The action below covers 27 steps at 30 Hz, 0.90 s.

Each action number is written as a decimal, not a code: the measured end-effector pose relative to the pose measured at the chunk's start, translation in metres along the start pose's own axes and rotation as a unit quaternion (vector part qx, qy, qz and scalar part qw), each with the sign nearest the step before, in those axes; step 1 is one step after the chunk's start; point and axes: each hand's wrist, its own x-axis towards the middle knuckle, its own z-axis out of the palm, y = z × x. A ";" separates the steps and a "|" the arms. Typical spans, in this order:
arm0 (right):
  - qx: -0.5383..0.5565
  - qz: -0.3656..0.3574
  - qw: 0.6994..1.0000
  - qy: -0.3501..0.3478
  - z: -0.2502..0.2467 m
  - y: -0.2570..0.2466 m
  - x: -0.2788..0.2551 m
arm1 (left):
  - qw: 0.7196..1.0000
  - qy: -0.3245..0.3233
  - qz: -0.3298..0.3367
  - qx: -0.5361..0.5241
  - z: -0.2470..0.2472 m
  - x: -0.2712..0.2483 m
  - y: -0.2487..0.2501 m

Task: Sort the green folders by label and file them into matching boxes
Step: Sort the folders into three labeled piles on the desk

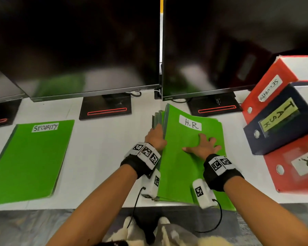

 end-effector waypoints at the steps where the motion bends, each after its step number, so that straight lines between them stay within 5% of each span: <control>1: -0.004 0.000 1.000 0.001 0.000 -0.001 0.000 | 1.000 0.000 0.015 -0.018 -0.003 -0.001 -0.001; 5: -0.016 -0.012 1.000 -0.015 -0.004 -0.011 0.000 | 0.993 -0.005 0.037 -0.108 -0.015 -0.002 -0.004; 8: -0.007 -0.014 1.000 -0.014 -0.004 -0.022 -0.002 | 0.972 -0.036 -0.013 -0.231 -0.025 -0.002 -0.004; 11: -0.003 -0.039 0.999 -0.022 0.009 -0.039 -0.012 | 0.977 -0.055 -0.041 -0.204 -0.036 -0.001 -0.018; 14: 0.019 -0.063 0.998 -0.020 0.026 -0.061 -0.027 | 0.979 -0.020 -0.025 -0.199 -0.052 -0.004 -0.045; 19: 0.041 -0.067 0.997 -0.017 0.053 -0.105 -0.049 | 0.931 0.030 -0.054 -0.361 -0.101 -0.013 -0.110; 24: 0.066 -0.117 0.991 0.029 0.079 -0.148 -0.062 | 0.924 0.079 -0.113 -0.357 -0.142 -0.026 -0.178; 27: 0.085 -0.138 0.987 0.012 0.101 -0.166 -0.067 | 0.950 0.117 -0.174 -0.229 -0.148 -0.027 -0.207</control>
